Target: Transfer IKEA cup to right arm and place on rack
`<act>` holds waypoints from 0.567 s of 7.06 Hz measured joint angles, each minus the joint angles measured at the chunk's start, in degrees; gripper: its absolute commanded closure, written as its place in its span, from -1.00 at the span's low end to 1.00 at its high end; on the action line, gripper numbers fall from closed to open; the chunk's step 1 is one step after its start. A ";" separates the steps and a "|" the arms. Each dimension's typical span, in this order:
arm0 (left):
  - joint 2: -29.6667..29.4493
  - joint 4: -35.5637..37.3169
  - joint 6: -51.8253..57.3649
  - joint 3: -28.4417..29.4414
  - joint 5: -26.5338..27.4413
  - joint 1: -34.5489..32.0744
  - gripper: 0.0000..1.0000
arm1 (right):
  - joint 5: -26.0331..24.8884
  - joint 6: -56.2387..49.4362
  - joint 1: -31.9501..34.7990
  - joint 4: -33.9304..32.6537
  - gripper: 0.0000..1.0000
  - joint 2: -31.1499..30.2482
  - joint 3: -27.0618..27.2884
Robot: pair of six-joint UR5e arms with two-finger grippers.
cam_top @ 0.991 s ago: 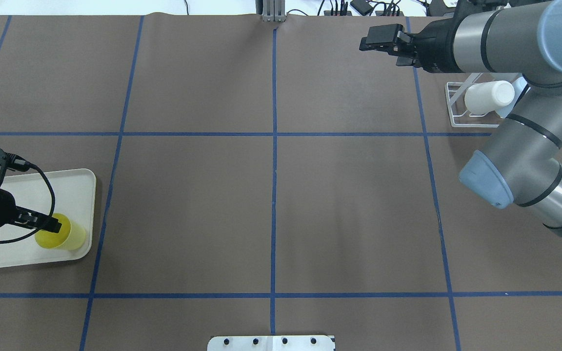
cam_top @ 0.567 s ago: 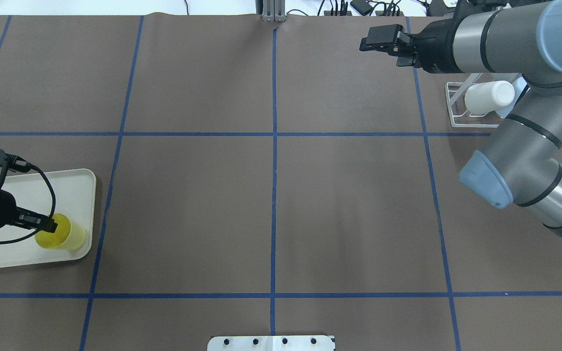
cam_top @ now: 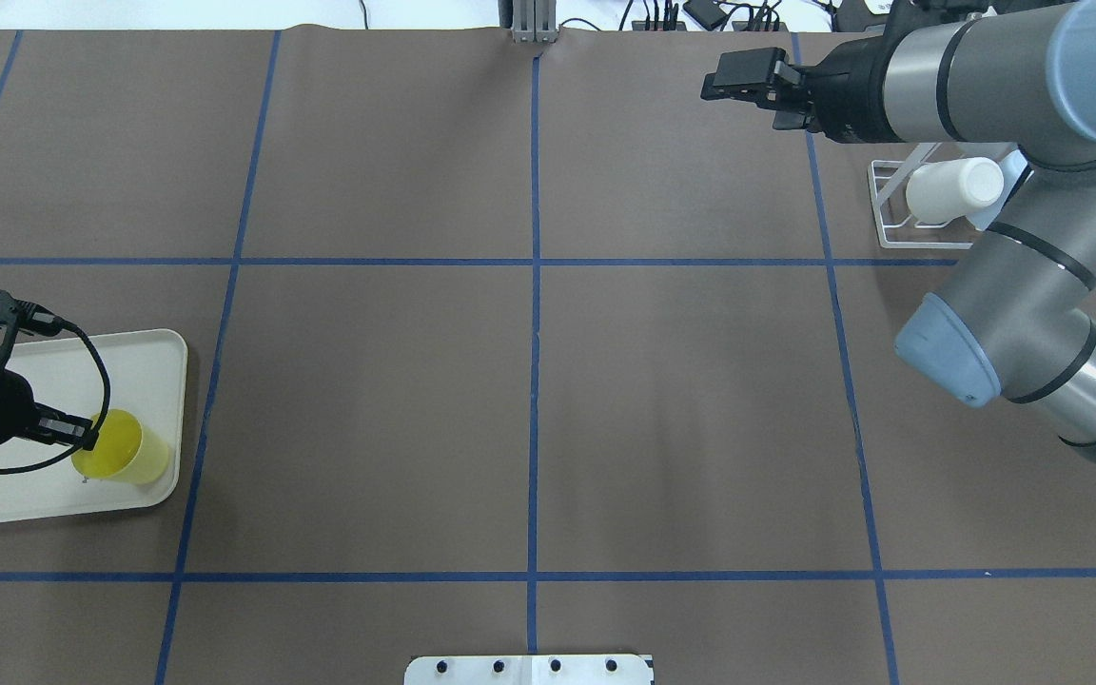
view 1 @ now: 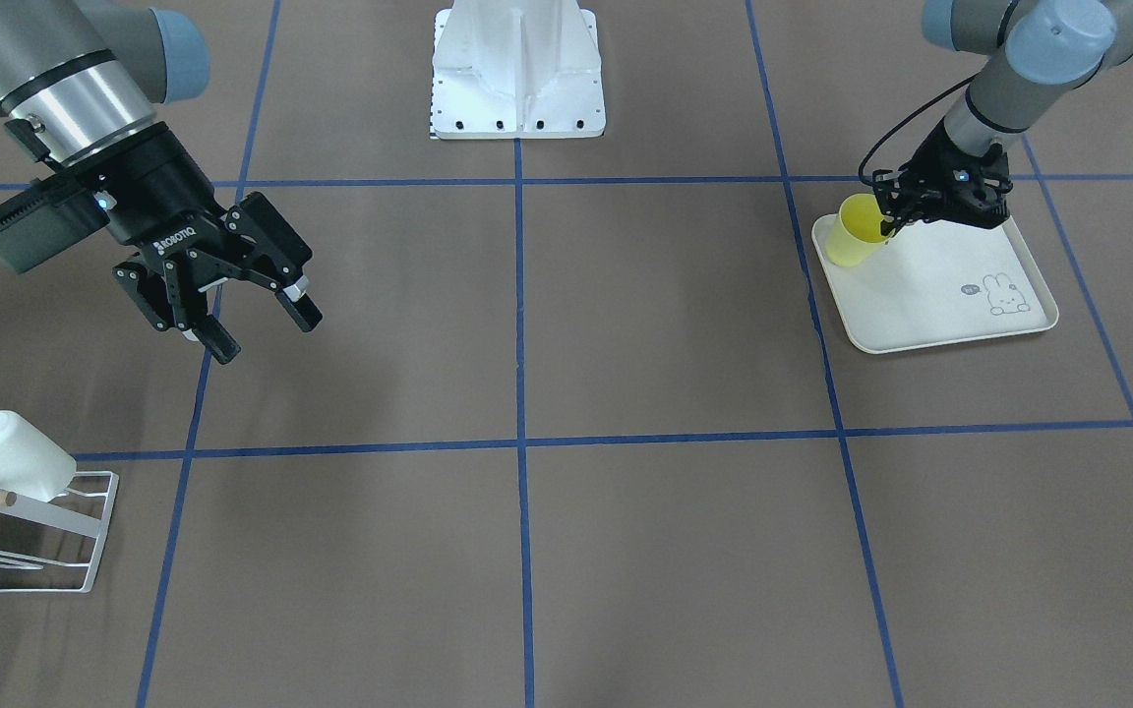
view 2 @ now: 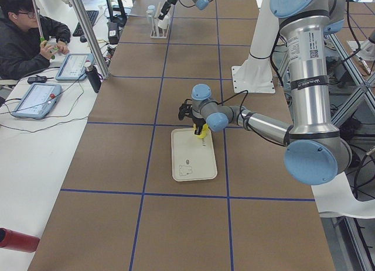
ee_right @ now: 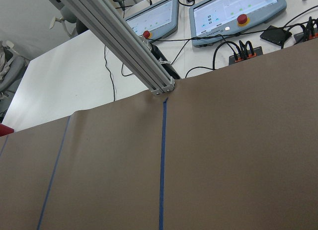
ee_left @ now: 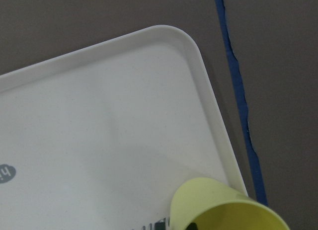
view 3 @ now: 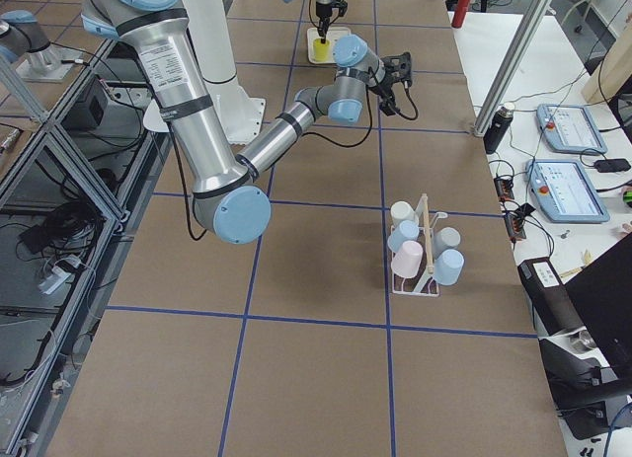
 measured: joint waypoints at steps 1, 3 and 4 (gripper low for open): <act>0.60 0.42 -0.09 -0.90 0.07 -1.06 1.00 | 0.00 0.00 0.00 0.00 -1.00 0.00 0.11; -0.25 5.69 -0.08 -3.66 0.15 -7.48 1.00 | -0.03 0.00 0.00 0.00 -1.00 0.06 0.21; -2.84 8.81 -0.39 -4.71 0.18 -11.84 1.00 | 0.05 0.00 0.00 0.00 -1.00 0.07 0.29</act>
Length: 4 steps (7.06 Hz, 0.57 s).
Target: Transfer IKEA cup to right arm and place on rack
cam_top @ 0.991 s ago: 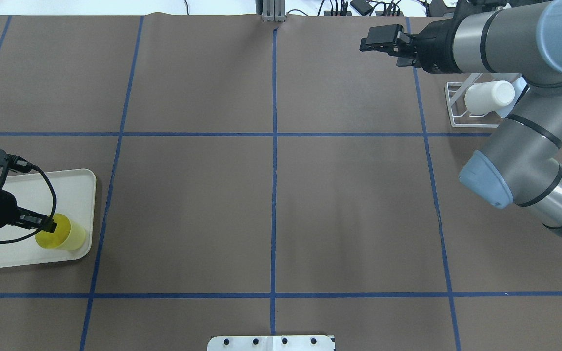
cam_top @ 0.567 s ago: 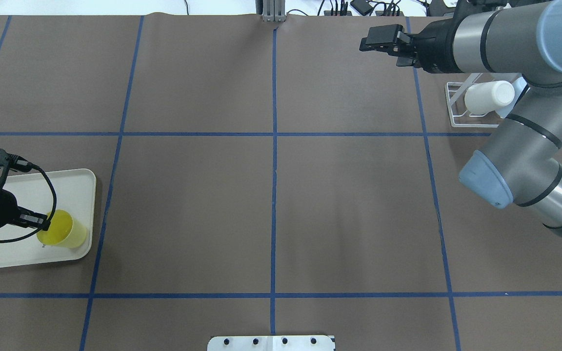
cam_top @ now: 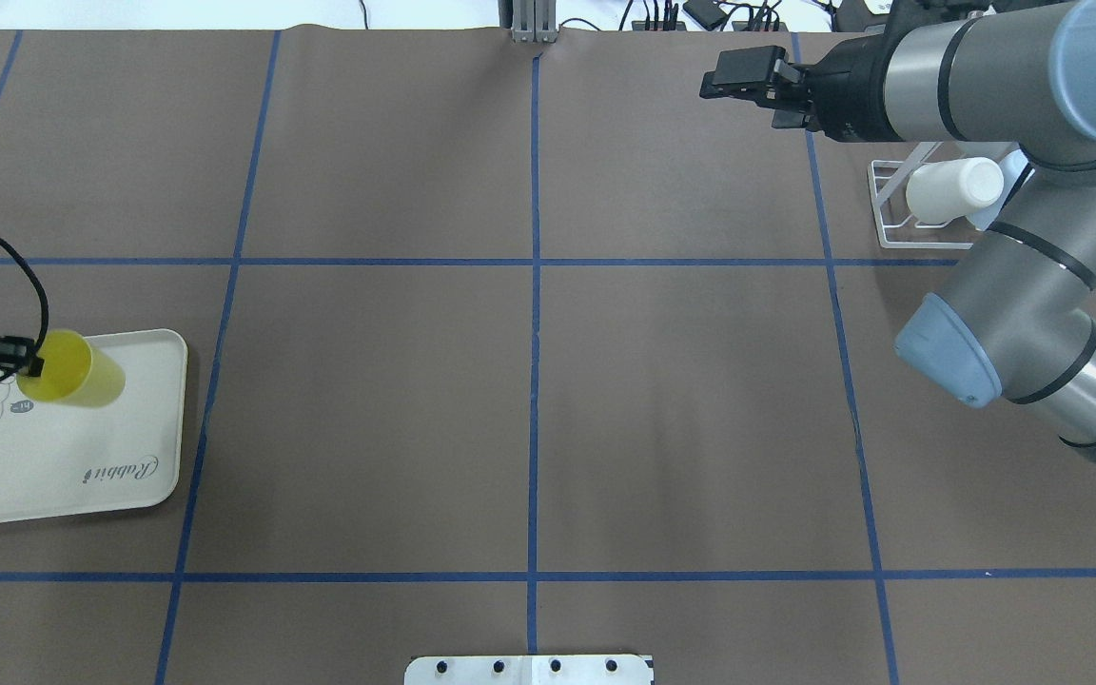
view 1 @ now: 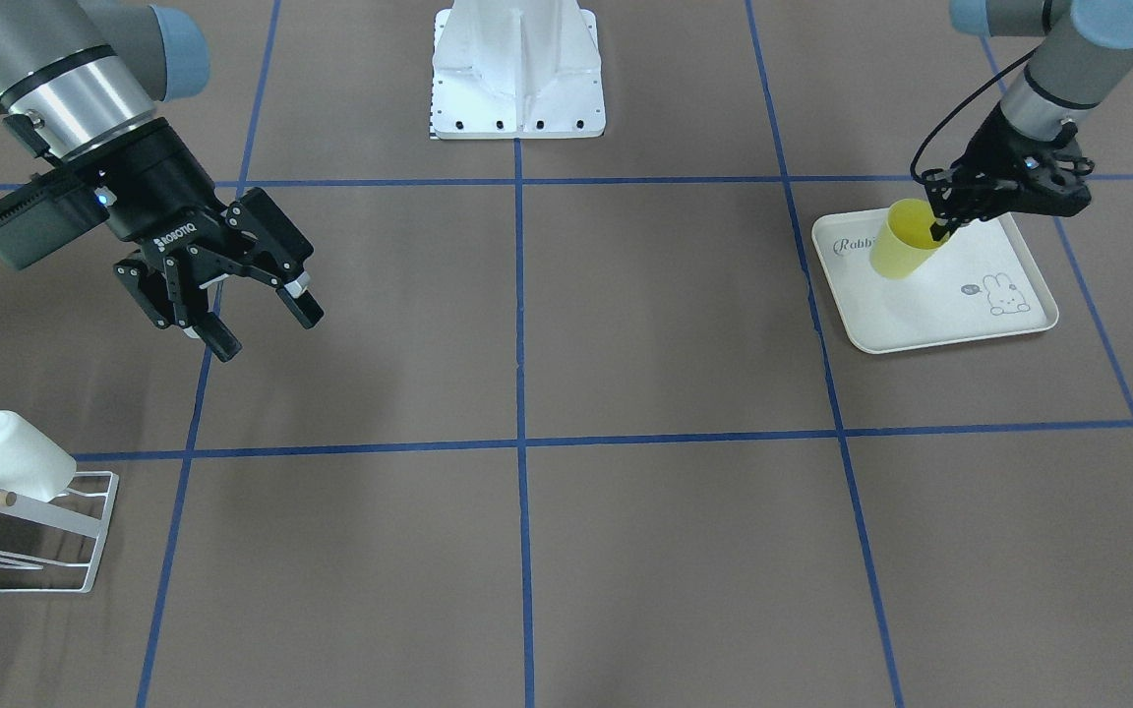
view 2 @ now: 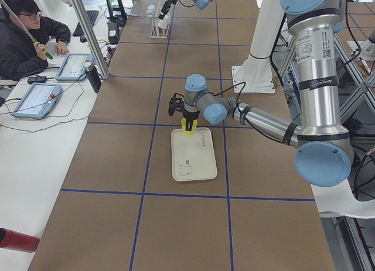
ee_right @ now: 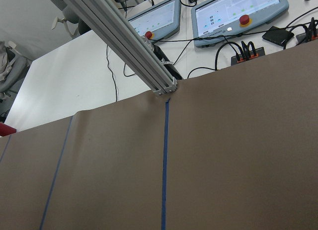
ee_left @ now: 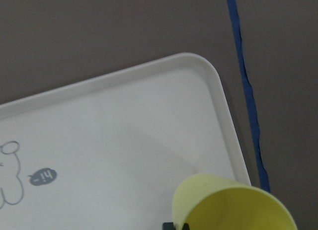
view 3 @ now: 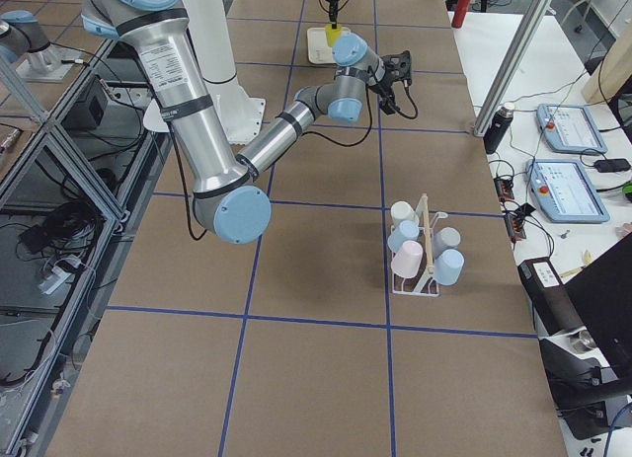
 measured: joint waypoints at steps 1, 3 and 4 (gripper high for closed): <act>-3.10 1.47 -2.34 -0.43 0.09 -3.33 1.00 | 0.09 0.18 -0.03 0.00 -0.99 0.04 0.09; -11.15 1.90 -15.09 -0.32 0.43 -5.63 1.00 | 0.09 3.79 -0.10 1.14 -0.98 0.56 -0.01; -14.78 1.58 -22.34 -0.18 0.57 -5.79 1.00 | -0.06 6.84 -0.27 3.46 -0.98 0.78 -0.42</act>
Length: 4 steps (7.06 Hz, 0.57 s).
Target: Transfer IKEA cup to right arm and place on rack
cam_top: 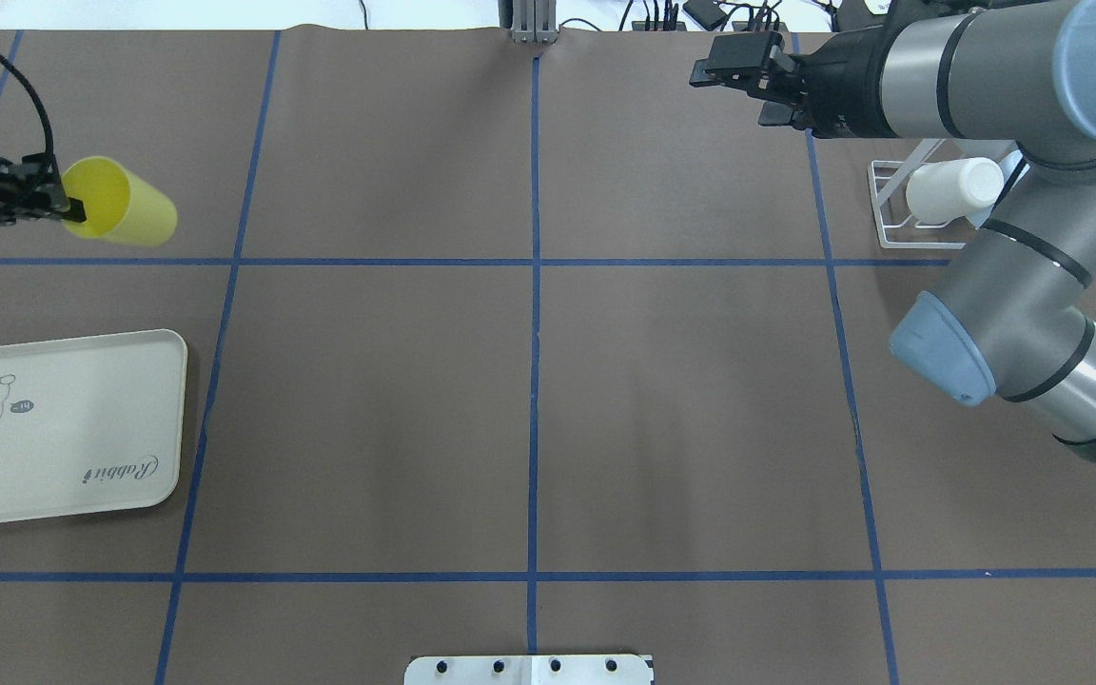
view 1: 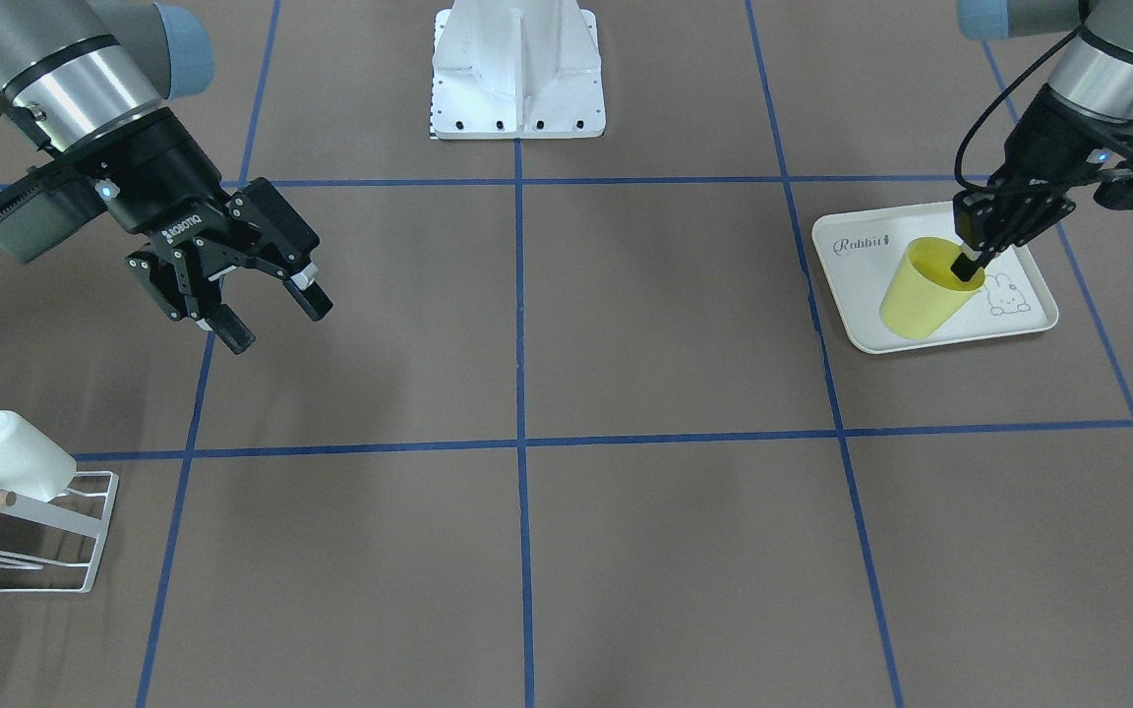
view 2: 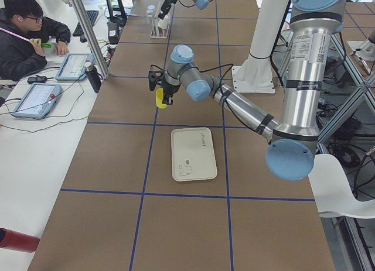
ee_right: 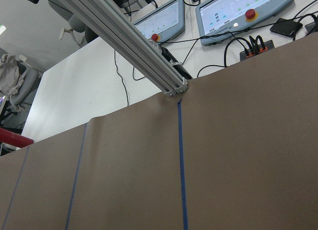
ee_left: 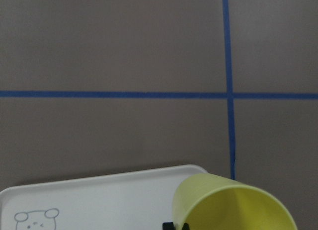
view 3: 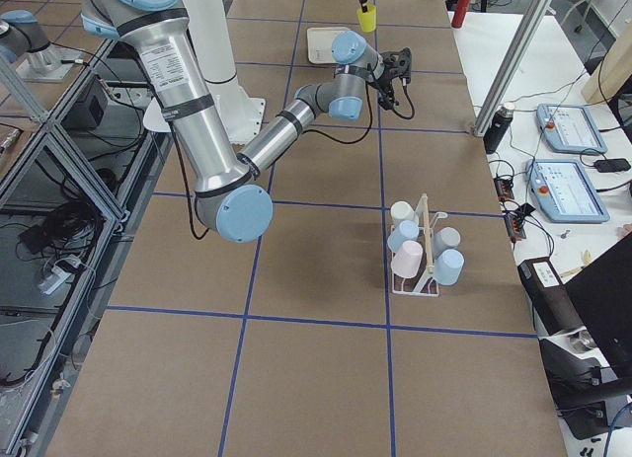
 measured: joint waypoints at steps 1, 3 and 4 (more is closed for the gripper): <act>-2.74 -1.88 -7.06 0.48 0.05 0.00 1.00 | -0.25 3.90 -0.47 3.00 -0.98 0.21 -0.42; -4.82 -16.89 -22.12 4.82 0.08 0.17 1.00 | -4.74 11.91 -3.48 8.00 -0.98 1.83 -0.79; -5.10 -26.77 -29.56 8.17 0.13 0.27 1.00 | -8.97 15.32 -5.86 9.10 -0.98 3.28 -0.83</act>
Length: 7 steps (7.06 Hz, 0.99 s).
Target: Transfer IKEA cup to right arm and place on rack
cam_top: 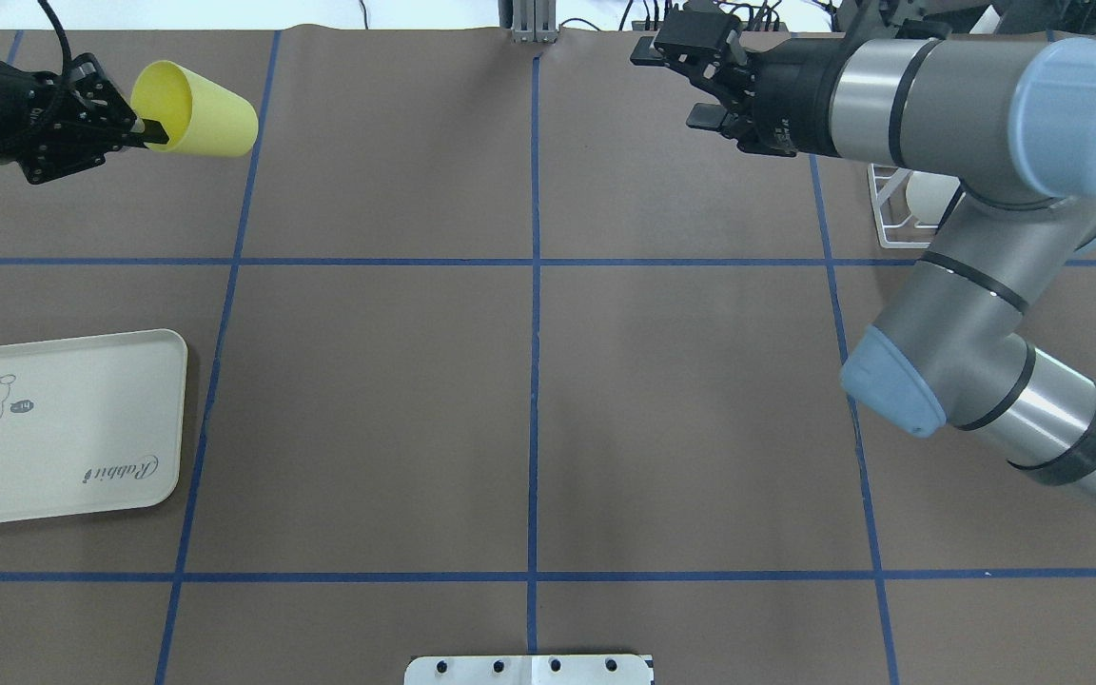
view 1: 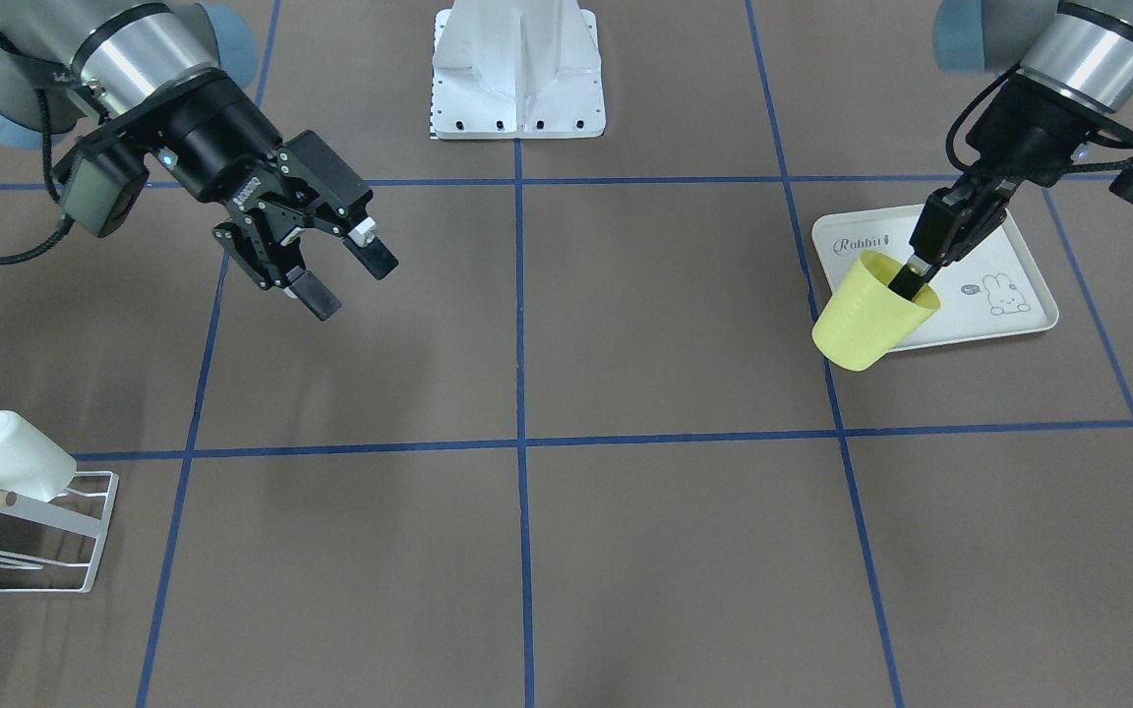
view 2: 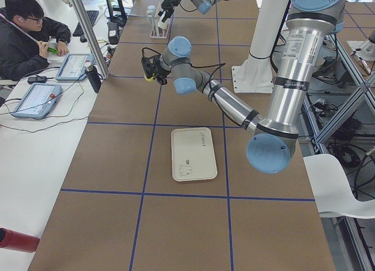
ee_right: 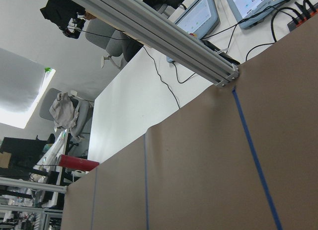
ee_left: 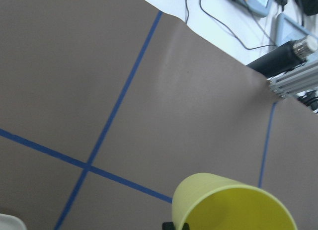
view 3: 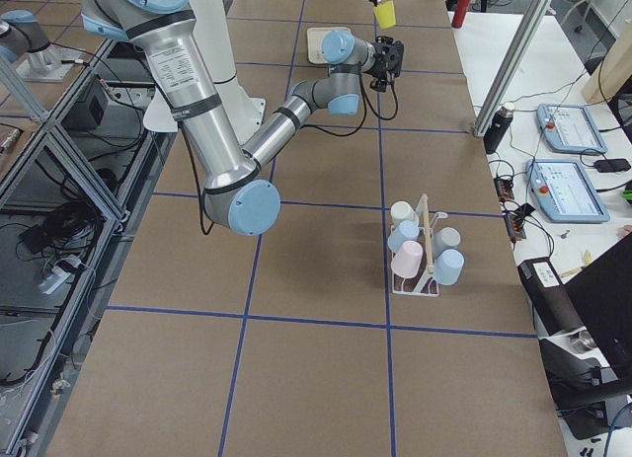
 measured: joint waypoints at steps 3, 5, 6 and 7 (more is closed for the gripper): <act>-3.66 -23.94 -23.35 8.90 4.74 1.52 1.00 | -7.90 8.05 -4.12 1.70 -0.99 4.59 -0.15; -6.19 -34.42 -35.61 11.55 18.31 9.55 1.00 | -10.45 11.38 -5.02 9.23 -0.99 5.17 -2.42; -7.68 -38.65 -39.45 12.60 25.47 13.97 1.00 | -11.07 12.07 -5.20 12.52 -0.99 5.13 -3.75; -9.83 -43.39 -44.24 14.93 31.35 17.05 1.00 | -11.45 12.39 -5.28 14.24 -0.99 5.06 -4.47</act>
